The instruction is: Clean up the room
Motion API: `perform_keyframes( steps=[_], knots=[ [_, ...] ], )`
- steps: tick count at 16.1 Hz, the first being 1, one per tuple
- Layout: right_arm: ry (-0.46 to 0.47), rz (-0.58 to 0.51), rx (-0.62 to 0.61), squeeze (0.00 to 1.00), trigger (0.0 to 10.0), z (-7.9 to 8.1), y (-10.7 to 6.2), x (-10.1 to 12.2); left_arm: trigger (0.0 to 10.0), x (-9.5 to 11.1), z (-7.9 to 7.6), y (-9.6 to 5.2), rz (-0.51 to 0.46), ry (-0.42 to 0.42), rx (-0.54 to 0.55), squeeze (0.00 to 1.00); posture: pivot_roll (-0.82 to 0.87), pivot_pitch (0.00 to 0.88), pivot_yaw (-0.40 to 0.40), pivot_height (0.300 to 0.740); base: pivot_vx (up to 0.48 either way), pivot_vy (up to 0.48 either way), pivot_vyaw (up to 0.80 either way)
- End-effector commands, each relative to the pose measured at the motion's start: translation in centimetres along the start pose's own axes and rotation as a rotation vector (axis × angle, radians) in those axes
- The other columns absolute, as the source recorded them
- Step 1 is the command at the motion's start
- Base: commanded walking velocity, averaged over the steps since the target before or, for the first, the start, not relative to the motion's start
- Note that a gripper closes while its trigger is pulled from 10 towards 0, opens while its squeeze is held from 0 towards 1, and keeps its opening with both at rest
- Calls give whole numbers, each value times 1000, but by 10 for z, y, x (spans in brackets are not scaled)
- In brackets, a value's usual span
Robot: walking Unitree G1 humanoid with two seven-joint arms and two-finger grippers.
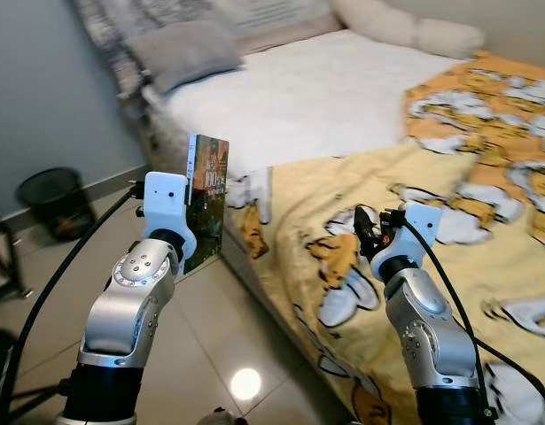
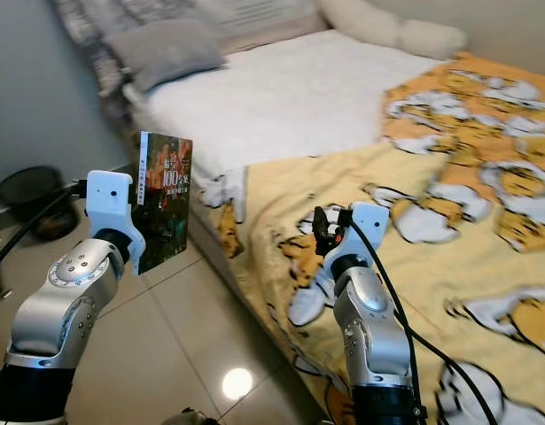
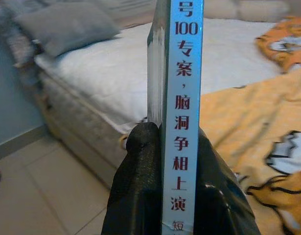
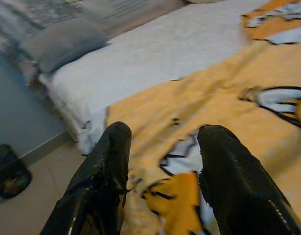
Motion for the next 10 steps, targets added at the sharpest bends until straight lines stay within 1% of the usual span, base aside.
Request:
perform_keyframes(
  steps=[1,2,3,4,5,10],
  knots=[
    [3,20,-4,0,10000,-1,0,-2,10000,14,-3,0,-73,2,-13,0,21,0,46,740,0,0,0],
    [1,23,-5,0,10000,-1,1,-2,10000,15,-3,0,-72,6,-9,0,22,0,44,740,0,0,0],
    [-18,22,-4,0,10000,-2,1,-2,10000,9,-1,0,-38,29,4,0,23,0,42,740,0,0,0],
    [-20,22,-3,0,10000,-1,1,-2,10000,8,0,0,-35,29,7,0,22,0,41,740,0,0,0],
    [-27,24,-2,0,10000,-1,1,-2,10000,8,0,0,-36,21,3,0,21,0,42,740,0,330,-600],
    [-41,41,-14,0,10000,-2,0,-5,10000,8,1,3,-34,29,7,0,14,0,39,740,0,366,-800]
  ],
)
Point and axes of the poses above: a point about 5 cm out from each wrist's last joint towards the gripper, its own y axis pointing out of the wrist towards the gripper, its own x axis along the axis of the wrist's last joint, z = x × y, the point moved 2 cm from there along y, pointing out of the wrist towards the gripper
